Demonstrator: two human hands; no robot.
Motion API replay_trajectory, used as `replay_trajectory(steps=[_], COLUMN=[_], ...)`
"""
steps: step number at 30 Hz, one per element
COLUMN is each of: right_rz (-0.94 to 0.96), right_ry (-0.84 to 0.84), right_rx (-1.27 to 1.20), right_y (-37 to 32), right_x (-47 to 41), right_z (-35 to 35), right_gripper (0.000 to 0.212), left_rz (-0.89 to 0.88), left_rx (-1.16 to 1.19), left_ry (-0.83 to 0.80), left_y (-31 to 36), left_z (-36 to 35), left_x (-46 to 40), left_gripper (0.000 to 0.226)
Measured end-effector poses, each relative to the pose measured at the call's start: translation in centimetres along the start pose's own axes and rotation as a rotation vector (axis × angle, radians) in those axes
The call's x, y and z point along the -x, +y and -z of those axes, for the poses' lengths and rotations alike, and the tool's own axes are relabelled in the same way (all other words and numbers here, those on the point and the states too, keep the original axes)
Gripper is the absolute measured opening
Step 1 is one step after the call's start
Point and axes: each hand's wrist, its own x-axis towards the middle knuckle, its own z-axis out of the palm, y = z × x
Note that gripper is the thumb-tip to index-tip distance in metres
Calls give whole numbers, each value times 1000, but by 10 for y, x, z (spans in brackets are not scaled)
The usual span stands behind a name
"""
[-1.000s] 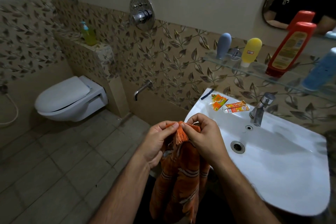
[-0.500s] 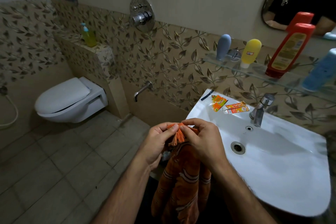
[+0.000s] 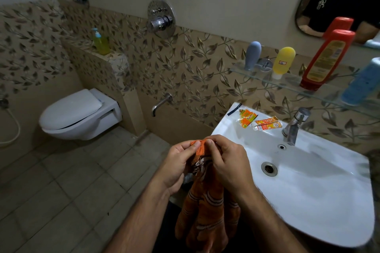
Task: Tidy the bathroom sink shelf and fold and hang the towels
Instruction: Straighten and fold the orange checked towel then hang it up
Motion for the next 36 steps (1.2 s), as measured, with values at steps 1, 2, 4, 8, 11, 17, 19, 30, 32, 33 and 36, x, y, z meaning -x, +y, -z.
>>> replay_trajectory(steps=[1,2,4,8,11,17,19,30,32,33,36], right_rz=[3,10,25,23,-2,-60,-94,-270,-225,-207,-189], right_ry=[6,1,-30,7,62,-1,-69,-702,-688,-653,-472], right_rx=[-5,-13,-16,55,66,-159,-283,-750,-694,-677,-651], right_y=[0,0,-2,-4,-5,-8,-8,-3,-5,-7,-17], right_x=[0,-1,-4,-6,-5,-5,-6,-25,-27,-28,-28], right_z=[1,2,4,5,3,-3,-3,6,1,-1,-4], right_gripper=[18,18,17,18,18,17,16,39,33,28,14], left_rz=[-7,-19,-44,-49,-118,-258,-282,-600,-686,-729,-844], left_rx=[8,15,22,23,-55,-199,-253,-1200,-1316,-1361,-1450], left_ry=[-4,-1,4,-82,-144,76,73,52,24,27,108], left_y=[-1,-2,-2,2,1,-4,-2,63,73,78,87], left_z=[0,0,0,0,-1,1,3,16,17,18,21], left_x=[0,0,-1,2,5,-3,-5,-6,-6,-6,-5], left_gripper=[24,25,27,34,33,16,11,13,20,22,23])
